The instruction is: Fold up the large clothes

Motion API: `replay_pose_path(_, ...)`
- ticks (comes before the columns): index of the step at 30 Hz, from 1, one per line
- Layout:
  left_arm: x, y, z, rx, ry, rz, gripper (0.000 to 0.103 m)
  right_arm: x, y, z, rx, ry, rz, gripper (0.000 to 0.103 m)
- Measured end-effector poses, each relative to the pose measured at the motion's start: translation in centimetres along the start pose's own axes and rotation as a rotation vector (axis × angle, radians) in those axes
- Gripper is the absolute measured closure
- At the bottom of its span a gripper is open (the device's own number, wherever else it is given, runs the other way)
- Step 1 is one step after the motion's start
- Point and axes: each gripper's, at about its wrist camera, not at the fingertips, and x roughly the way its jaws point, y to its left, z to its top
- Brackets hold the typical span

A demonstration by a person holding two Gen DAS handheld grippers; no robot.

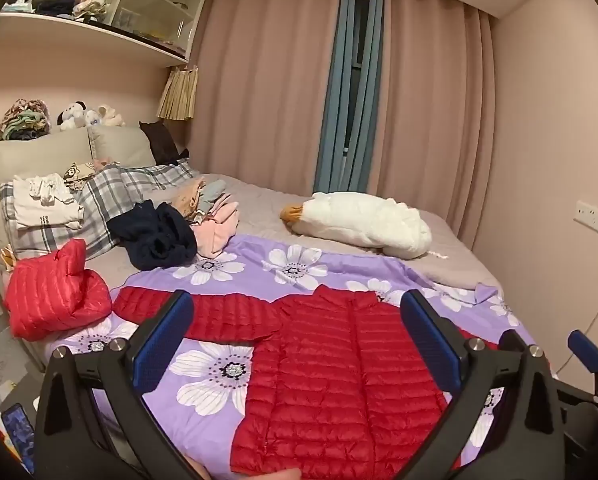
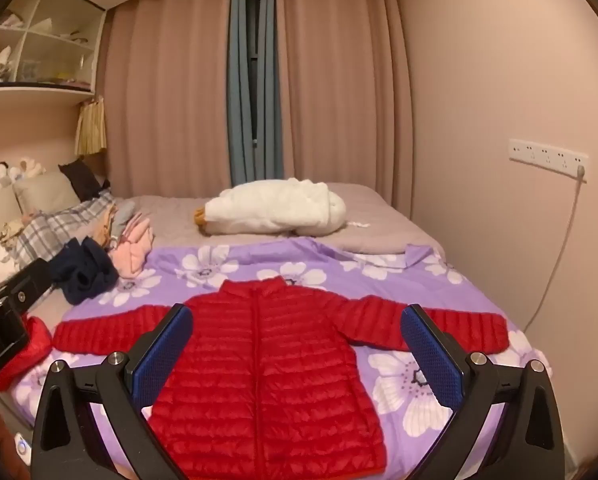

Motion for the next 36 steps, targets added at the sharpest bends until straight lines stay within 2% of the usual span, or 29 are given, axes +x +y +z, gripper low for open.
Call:
replay_pose_path(3,0.5,-0.4,0.0,0.026,0.005,0.028,0.000,-0.1,0.0,0.0,0.000,-0.009,-0.002,0.000)
replay_pose_path(5,1.5,-1.4,-0.4,0.047,0.020,0.019,0.000,0.0,0.0,0.0,0.000,0.000,-0.001,0.000)
replay_pose_path(7,0.5,-1.1,-0.1,0.003,-0.013,-0.024,0.000,0.0,0.0,0.0,0.003,-0.002,-0.002,0.000)
replay_pose_path(17,0.0,0.5,-0.4,-0.031,-0.023,-0.048,0.000,-0.1,0.0,-0.1,0.012,-0.002,-0.005,0.000)
replay_pose_path(36,0.4,0.1,-0.7,-0.003,-0.004,-0.032,0.000,-0.3,-0.2,-0.1,0.018,0.004,0.008,0.000)
